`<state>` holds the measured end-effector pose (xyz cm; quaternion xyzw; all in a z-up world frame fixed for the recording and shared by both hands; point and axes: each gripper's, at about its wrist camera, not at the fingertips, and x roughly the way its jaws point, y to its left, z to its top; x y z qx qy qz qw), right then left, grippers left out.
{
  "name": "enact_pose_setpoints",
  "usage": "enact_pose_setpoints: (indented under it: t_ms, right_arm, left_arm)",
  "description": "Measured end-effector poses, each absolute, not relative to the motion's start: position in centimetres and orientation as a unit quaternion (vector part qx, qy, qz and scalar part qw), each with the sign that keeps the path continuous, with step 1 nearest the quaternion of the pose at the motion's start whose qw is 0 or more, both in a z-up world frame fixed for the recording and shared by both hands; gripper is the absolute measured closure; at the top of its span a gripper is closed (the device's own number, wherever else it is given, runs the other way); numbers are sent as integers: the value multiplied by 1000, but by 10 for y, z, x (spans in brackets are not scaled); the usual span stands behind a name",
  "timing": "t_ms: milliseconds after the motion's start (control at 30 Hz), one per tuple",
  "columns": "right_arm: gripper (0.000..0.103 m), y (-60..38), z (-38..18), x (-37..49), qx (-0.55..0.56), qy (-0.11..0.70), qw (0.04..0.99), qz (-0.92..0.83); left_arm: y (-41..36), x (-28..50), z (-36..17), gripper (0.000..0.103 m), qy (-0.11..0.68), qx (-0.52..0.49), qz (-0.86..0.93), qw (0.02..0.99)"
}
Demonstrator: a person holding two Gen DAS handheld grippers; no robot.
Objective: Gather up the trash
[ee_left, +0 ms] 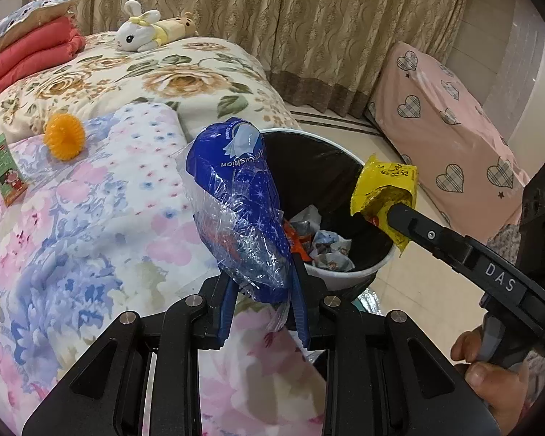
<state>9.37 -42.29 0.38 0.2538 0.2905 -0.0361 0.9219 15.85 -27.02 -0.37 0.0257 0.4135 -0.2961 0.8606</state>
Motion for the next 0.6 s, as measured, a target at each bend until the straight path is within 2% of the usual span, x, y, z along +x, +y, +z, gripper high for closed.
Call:
enact_pose_setpoints:
  t_ms: [600]
  right_arm:
    - [67, -448, 2, 118, 249, 315, 915, -40]
  left_arm:
    - [-302, 173, -2, 77, 416, 48, -313, 852]
